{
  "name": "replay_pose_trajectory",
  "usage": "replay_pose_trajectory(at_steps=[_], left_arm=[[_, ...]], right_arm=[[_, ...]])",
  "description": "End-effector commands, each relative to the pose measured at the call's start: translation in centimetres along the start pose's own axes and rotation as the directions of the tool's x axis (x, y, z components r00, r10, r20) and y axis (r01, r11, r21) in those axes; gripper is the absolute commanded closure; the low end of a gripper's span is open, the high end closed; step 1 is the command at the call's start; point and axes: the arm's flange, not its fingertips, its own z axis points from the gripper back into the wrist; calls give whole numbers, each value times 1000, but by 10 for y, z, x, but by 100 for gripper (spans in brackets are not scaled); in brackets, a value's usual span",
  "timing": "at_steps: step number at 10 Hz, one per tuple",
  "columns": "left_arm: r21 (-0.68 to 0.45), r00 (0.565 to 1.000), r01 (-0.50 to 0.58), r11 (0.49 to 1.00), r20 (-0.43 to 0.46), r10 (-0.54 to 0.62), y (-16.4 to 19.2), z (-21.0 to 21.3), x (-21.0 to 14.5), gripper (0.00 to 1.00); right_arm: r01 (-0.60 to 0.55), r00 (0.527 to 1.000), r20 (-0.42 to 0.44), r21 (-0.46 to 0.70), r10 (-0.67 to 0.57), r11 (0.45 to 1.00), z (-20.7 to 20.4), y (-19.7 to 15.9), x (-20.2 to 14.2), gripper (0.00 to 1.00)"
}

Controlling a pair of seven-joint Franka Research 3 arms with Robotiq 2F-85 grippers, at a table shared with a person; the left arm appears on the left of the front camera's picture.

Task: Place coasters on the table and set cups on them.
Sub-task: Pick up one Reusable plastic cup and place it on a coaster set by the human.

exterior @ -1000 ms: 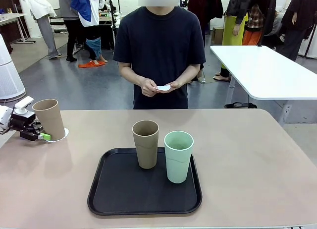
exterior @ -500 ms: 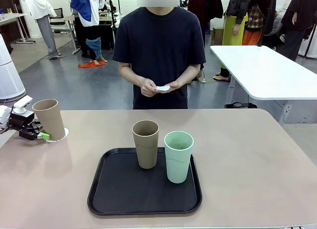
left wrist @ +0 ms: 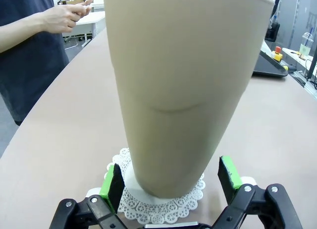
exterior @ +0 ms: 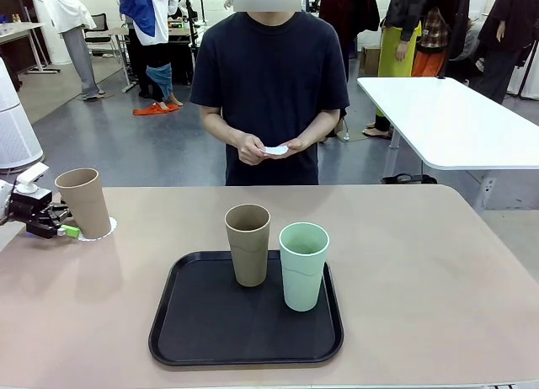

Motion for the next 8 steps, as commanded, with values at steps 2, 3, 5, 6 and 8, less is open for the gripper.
replay_pose_trajectory(at_steps=[2,3,5,6,8], left_arm=[[12,1000,-18,1000,-17,18,-3,21,5,0],[34,999,-23,999,-24,23,-5,30,4,0],[77,997,-69,995,-17,71,-21,53,17,0],[115,985,-167,979,-32,171,-52,64,49,0],[268,965,-221,938,-76,249,-113,83,121,0]], right_arm=[[-12,1000,4,2,12,1000,-1,-1,1,0],[-12,1000,4,2,12,1000,-1,-1,1,0],[-12,1000,4,2,12,1000,-1,-1,1,0],[-12,1000,4,2,12,1000,-1,-1,1,0],[-12,1000,4,2,12,1000,-1,-1,1,0]])
